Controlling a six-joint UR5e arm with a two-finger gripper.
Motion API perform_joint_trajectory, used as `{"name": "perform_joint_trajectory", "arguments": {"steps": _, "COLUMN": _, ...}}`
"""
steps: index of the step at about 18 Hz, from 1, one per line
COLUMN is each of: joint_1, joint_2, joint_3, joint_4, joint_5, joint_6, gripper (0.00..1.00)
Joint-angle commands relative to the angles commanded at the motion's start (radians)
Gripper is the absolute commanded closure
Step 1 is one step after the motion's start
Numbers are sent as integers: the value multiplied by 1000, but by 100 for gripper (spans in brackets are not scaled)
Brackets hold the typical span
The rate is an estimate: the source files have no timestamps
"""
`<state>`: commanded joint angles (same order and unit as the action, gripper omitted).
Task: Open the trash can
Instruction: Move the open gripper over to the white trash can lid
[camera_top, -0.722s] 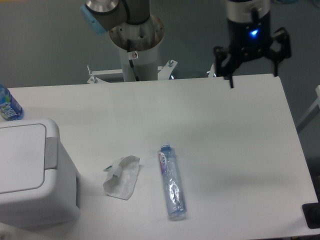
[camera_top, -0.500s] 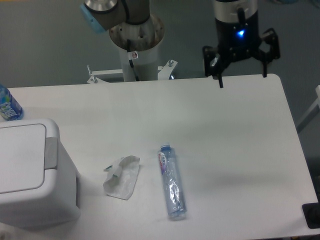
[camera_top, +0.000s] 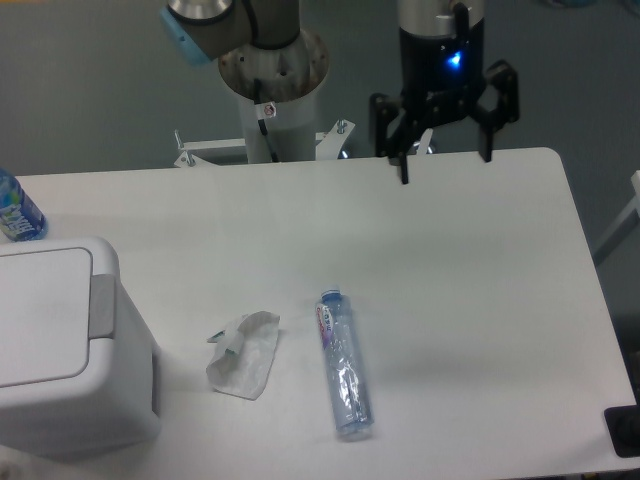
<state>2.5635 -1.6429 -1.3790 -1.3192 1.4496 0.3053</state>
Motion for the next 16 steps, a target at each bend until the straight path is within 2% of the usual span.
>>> {"name": "perform_joint_trajectory", "arguments": {"steps": 3, "joint_1": -46, "joint_2": -20, "joint_3": 2, "joint_4": 9, "joint_5": -8, "joint_6": -95, "gripper": 0}}
{"name": "perform_joint_trajectory", "arguments": {"steps": 6, "joint_1": -121, "joint_2": -58, "joint_3": 0, "joint_4": 105, "joint_5": -6, "joint_6": -230, "gripper": 0}}
{"name": "perform_joint_trajectory", "arguments": {"steps": 9, "joint_1": -183, "joint_2": -115, "joint_3": 5, "joint_4": 198, "joint_5": -5, "joint_6": -296, "gripper": 0}}
{"name": "perform_joint_trajectory", "arguments": {"steps": 13, "joint_1": -261, "joint_2": -153, "joint_3": 27, "joint_4": 236, "joint_5": -6, "joint_6": -353, "gripper": 0}}
{"name": "perform_joint_trajectory", "arguments": {"steps": 16, "joint_1": -308, "joint_2": -163, "joint_3": 20, "joint_4": 239, "joint_5": -6, "joint_6": -420, "gripper": 0}}
